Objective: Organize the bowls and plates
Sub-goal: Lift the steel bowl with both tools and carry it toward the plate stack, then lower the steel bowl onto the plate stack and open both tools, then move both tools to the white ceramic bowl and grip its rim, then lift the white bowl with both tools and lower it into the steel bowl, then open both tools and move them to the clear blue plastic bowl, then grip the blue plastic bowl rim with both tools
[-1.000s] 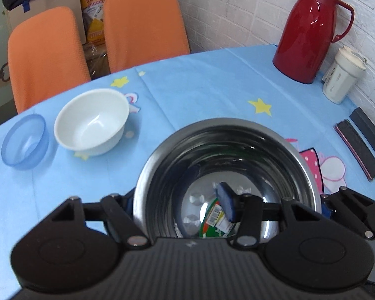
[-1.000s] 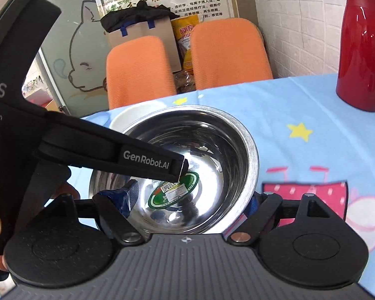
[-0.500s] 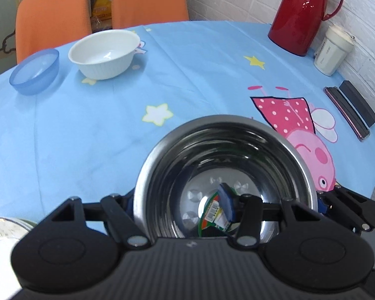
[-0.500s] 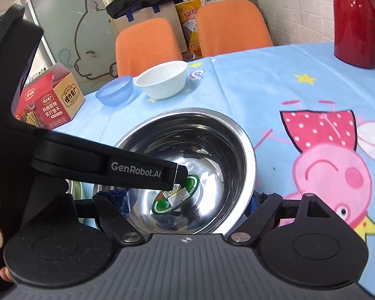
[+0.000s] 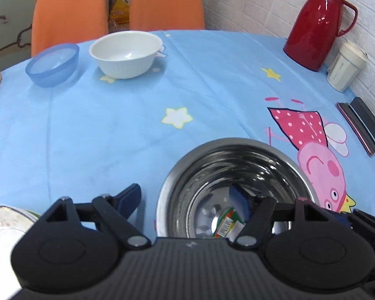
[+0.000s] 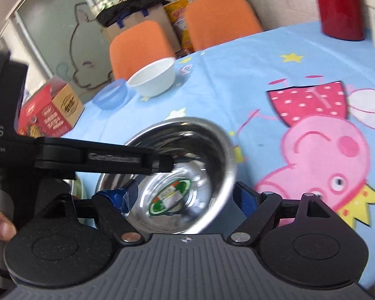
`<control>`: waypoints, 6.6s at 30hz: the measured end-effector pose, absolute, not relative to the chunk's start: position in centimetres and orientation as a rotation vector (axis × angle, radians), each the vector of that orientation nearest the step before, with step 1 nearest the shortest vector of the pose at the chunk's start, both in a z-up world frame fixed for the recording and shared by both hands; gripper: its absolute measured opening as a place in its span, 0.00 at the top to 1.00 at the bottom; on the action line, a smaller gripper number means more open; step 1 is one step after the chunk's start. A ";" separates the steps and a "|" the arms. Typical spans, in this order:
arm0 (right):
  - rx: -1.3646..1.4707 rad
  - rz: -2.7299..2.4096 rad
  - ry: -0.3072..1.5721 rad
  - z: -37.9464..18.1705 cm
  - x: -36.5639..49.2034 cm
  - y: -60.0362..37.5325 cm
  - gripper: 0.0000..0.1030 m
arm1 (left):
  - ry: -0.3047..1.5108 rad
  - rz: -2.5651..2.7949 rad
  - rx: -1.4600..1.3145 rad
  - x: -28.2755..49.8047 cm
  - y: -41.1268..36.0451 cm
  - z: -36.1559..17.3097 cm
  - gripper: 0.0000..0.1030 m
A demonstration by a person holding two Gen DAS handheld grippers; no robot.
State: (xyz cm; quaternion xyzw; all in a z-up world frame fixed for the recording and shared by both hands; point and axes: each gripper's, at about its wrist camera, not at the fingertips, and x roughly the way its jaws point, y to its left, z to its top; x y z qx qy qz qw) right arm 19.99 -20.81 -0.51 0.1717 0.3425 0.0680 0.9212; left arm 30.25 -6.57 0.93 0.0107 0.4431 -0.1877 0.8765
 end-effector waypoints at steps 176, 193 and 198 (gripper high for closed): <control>-0.309 0.572 0.838 2.4 50.3 -5.5 0.31 | 0.854 -0.110 -0.133 52.3 11.6 2.9 0.27; -0.290 0.635 0.757 0.2 53.5 -2.7 0.34 | 0.861 -0.145 -0.123 56.4 10.4 0.1 0.45; -0.299 0.646 0.698 1.4 52.2 -2.8 0.35 | 0.850 -0.176 -0.124 54.8 10.2 1.0 0.47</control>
